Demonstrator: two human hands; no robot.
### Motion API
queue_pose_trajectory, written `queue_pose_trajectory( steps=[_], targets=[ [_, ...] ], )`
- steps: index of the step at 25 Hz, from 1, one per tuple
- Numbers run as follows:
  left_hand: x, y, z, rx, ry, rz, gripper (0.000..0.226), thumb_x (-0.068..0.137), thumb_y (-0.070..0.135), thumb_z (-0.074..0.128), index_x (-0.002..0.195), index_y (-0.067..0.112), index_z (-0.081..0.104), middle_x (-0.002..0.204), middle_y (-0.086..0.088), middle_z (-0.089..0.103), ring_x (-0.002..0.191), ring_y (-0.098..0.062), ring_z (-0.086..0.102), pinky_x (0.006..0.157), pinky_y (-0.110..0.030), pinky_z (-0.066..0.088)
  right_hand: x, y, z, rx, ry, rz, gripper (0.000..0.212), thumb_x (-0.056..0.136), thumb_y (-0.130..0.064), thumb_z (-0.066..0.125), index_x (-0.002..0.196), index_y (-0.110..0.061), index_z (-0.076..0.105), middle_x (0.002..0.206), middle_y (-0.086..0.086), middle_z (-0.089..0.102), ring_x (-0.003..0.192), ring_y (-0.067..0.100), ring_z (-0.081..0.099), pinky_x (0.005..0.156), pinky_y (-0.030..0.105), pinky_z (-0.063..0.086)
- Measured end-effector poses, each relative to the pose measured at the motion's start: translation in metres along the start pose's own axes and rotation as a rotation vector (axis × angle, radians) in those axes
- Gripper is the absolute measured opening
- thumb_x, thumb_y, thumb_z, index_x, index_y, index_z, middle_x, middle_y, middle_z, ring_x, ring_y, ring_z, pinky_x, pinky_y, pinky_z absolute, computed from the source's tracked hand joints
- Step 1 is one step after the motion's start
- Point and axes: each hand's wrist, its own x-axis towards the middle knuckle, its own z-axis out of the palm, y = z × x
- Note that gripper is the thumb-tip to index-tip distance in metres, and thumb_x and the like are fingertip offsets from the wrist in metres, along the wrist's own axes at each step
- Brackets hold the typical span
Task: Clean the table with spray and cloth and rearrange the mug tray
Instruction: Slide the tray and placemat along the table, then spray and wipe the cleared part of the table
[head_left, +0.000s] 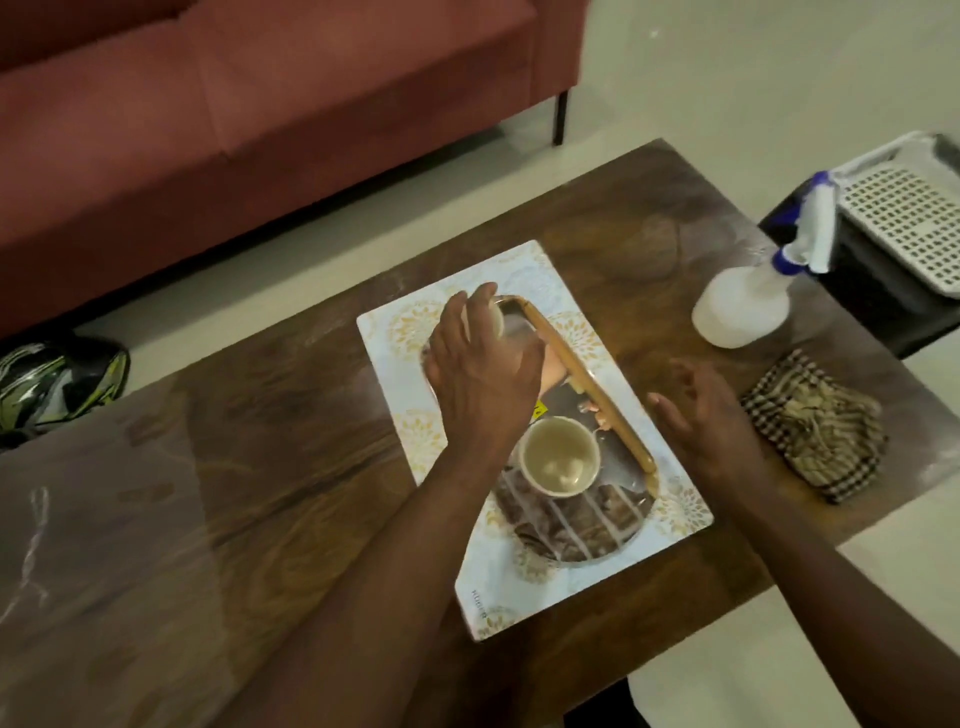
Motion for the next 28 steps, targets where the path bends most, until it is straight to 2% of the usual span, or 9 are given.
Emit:
queue_pose_trajectory(
  steps=[4, 7, 11, 13, 16, 20, 23, 25, 28],
  targets=[
    [-0.007, 0.090, 0.049, -0.098, -0.215, 0.229, 0.063, 0.087, 0.046, 0.064, 0.141, 0.023, 0.041, 0.146, -0.005, 0.043, 0.133, -0.023, 0.041, 0.103, -0.043, 0.037, -0.007, 0.056, -0.031, -0.082, 0.092, 0.104, 0.043, 0.089, -0.031, 0.060, 0.127, -0.011, 0.050, 0.127, 0.012, 0.056, 0.116, 0.028, 0.052, 0.095, 0.039, 0.041],
    [-0.011, 0.119, 0.095, -0.127, -0.351, 0.249, 0.072, 0.084, 0.043, 0.070, 0.144, 0.019, 0.039, 0.147, -0.006, 0.041, 0.134, -0.023, 0.040, 0.106, -0.040, 0.039, -0.001, 0.085, -0.039, -0.189, 0.079, 0.150, 0.046, 0.090, -0.032, 0.058, 0.131, -0.015, 0.047, 0.134, 0.012, 0.049, 0.123, 0.029, 0.044, 0.101, 0.043, 0.035],
    [-0.004, 0.152, 0.158, -0.168, -0.473, 0.202, 0.092, 0.078, 0.045, 0.076, 0.151, 0.018, 0.026, 0.154, -0.005, 0.035, 0.140, -0.021, 0.034, 0.105, -0.027, 0.030, 0.015, 0.126, -0.055, -0.397, -0.053, 0.228, 0.065, 0.089, -0.042, 0.055, 0.145, -0.033, 0.024, 0.157, 0.004, 0.012, 0.143, 0.028, 0.011, 0.112, 0.056, 0.011],
    [0.006, 0.161, 0.177, -0.211, -0.497, 0.123, 0.102, 0.076, 0.047, 0.078, 0.153, 0.018, 0.018, 0.157, -0.006, 0.030, 0.142, -0.023, 0.033, 0.110, -0.033, 0.032, 0.020, 0.135, -0.056, -0.441, -0.151, 0.220, 0.073, 0.088, -0.050, 0.054, 0.146, -0.040, 0.011, 0.159, 0.000, -0.004, 0.145, 0.030, -0.003, 0.109, 0.064, 0.003],
    [0.023, 0.174, 0.203, -0.336, -0.492, 0.089, 0.110, 0.076, 0.041, 0.080, 0.156, 0.020, 0.008, 0.159, -0.009, 0.031, 0.142, -0.026, 0.036, 0.112, -0.038, 0.034, 0.025, 0.151, -0.055, -0.465, -0.222, 0.199, 0.077, 0.087, -0.055, 0.052, 0.145, -0.047, 0.002, 0.159, -0.003, -0.011, 0.144, 0.030, -0.011, 0.104, 0.072, -0.002],
    [0.044, 0.174, 0.231, -0.368, -0.456, 0.146, 0.104, 0.079, 0.045, 0.074, 0.156, 0.015, 0.011, 0.152, -0.016, 0.042, 0.133, -0.030, 0.049, 0.111, -0.037, 0.040, 0.021, 0.168, -0.047, -0.481, -0.109, 0.157, 0.060, 0.091, -0.053, 0.045, 0.144, -0.043, 0.020, 0.159, -0.003, 0.004, 0.145, 0.029, -0.001, 0.106, 0.069, 0.007],
    [0.046, 0.171, 0.243, -0.359, -0.477, 0.132, 0.085, 0.087, 0.046, 0.066, 0.151, 0.011, 0.023, 0.147, -0.015, 0.048, 0.131, -0.029, 0.051, 0.110, -0.037, 0.041, 0.019, 0.169, -0.044, -0.501, -0.037, 0.098, 0.047, 0.086, -0.040, 0.060, 0.130, -0.030, 0.047, 0.147, 0.006, 0.040, 0.134, 0.036, 0.034, 0.095, 0.071, 0.028],
    [0.044, 0.170, 0.244, -0.357, -0.477, 0.154, 0.077, 0.090, 0.045, 0.062, 0.147, 0.004, 0.030, 0.143, -0.018, 0.051, 0.128, -0.031, 0.052, 0.107, -0.034, 0.042, 0.021, 0.173, -0.045, -0.531, -0.021, 0.056, 0.043, 0.084, -0.032, 0.065, 0.124, -0.027, 0.049, 0.133, 0.009, 0.053, 0.121, 0.038, 0.048, 0.087, 0.067, 0.037],
    [0.040, 0.175, 0.229, -0.362, -0.441, 0.204, 0.075, 0.093, 0.038, 0.061, 0.149, 0.003, 0.026, 0.145, -0.018, 0.049, 0.128, -0.029, 0.052, 0.099, -0.021, 0.039, 0.029, 0.172, -0.059, -0.478, 0.032, 0.061, 0.042, 0.090, -0.028, 0.058, 0.130, -0.025, 0.045, 0.131, 0.009, 0.051, 0.119, 0.035, 0.043, 0.091, 0.062, 0.036]
  ],
)
